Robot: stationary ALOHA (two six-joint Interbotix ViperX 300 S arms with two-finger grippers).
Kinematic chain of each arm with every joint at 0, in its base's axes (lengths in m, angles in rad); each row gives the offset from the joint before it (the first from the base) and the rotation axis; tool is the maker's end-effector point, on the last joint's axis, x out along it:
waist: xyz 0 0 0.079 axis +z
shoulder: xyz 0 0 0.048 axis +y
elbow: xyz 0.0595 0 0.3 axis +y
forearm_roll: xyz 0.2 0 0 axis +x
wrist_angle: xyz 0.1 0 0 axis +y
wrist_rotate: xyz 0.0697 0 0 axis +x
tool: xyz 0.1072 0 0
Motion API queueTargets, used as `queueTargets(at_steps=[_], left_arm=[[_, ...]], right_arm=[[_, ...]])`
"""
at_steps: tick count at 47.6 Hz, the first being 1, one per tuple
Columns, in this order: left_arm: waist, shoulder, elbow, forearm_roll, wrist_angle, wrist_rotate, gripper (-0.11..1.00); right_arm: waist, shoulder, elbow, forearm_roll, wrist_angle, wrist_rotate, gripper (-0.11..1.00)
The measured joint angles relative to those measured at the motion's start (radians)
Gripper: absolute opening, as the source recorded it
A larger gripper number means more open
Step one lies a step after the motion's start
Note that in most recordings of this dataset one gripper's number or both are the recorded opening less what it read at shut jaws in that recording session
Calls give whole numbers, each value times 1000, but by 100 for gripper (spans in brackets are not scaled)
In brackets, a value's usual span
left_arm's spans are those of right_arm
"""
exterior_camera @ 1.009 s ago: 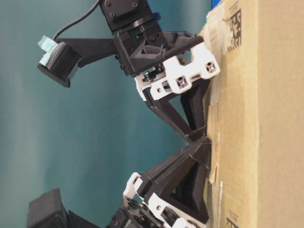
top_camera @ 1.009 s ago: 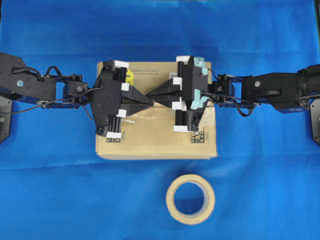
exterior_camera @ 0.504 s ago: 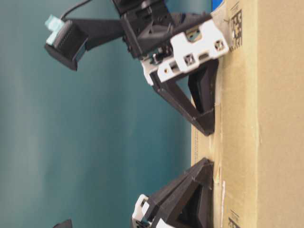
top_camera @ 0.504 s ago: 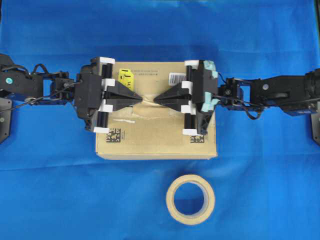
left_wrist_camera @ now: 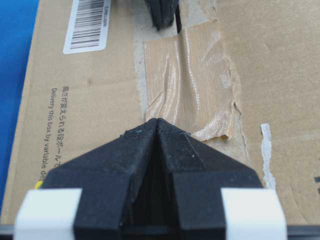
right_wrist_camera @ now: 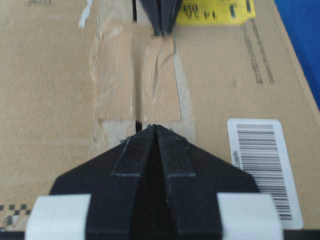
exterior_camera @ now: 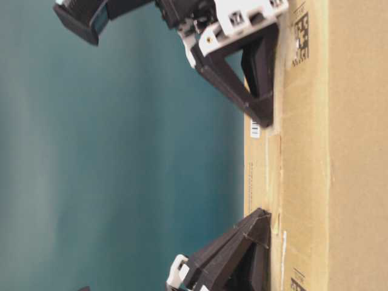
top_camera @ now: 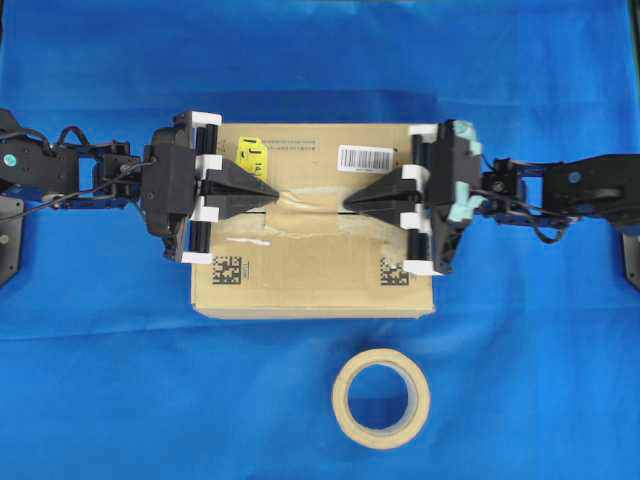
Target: Apply tape along the seams of the closed cardboard box to seal it securely.
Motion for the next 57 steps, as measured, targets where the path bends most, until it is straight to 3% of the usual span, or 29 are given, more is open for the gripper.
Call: queueTargets(at_steps=[20,40,57], left_arm=[[-61,-106,-117,0,29,-3,1],[-66,-11,-160,0,29,-107,1],[-69,84,-166,-2,-9,-117,1]], right_arm=[[2,-144,-25,-6,3,-29,0],[-12,20,-135,-6,5,-31,0],[-2,147,-206,-6,6,-31,0]])
